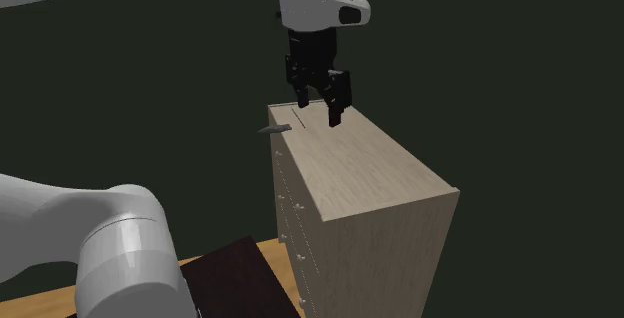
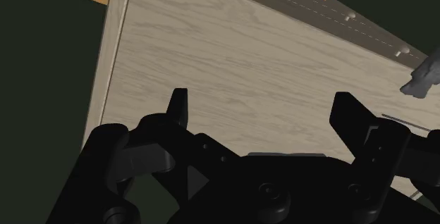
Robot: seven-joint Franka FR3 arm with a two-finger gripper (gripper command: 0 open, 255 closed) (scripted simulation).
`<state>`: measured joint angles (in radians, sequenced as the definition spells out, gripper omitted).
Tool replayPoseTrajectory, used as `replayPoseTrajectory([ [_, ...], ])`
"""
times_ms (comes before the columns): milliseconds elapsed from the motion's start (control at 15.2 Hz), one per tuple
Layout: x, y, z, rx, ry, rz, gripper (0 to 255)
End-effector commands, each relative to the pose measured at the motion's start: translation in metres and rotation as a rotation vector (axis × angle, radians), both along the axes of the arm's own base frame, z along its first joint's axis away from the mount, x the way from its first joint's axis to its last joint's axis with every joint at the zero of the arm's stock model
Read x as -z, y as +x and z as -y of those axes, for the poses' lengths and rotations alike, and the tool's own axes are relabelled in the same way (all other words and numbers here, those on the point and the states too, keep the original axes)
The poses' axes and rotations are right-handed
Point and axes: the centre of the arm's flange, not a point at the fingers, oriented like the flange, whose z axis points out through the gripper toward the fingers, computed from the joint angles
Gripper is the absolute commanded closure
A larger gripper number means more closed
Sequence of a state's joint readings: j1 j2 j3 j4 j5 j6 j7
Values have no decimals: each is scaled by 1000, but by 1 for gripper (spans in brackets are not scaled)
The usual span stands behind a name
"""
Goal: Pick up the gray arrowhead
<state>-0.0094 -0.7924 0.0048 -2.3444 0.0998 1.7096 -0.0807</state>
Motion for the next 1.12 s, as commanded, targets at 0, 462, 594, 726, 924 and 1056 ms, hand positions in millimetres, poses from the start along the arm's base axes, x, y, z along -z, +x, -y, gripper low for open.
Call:
replayPoseTrajectory([
  [0, 0, 0, 0, 0, 0, 0, 0],
  [462, 29, 23, -90, -7, -23, -63, 0],
  [594, 37, 29, -115, -9, -29, -81, 0],
  [726, 46, 35, -141, -11, -36, -99, 0],
  [924, 60, 43, -179, -13, -45, -127, 0],
  [1056, 70, 49, -204, -15, -52, -145, 0],
])
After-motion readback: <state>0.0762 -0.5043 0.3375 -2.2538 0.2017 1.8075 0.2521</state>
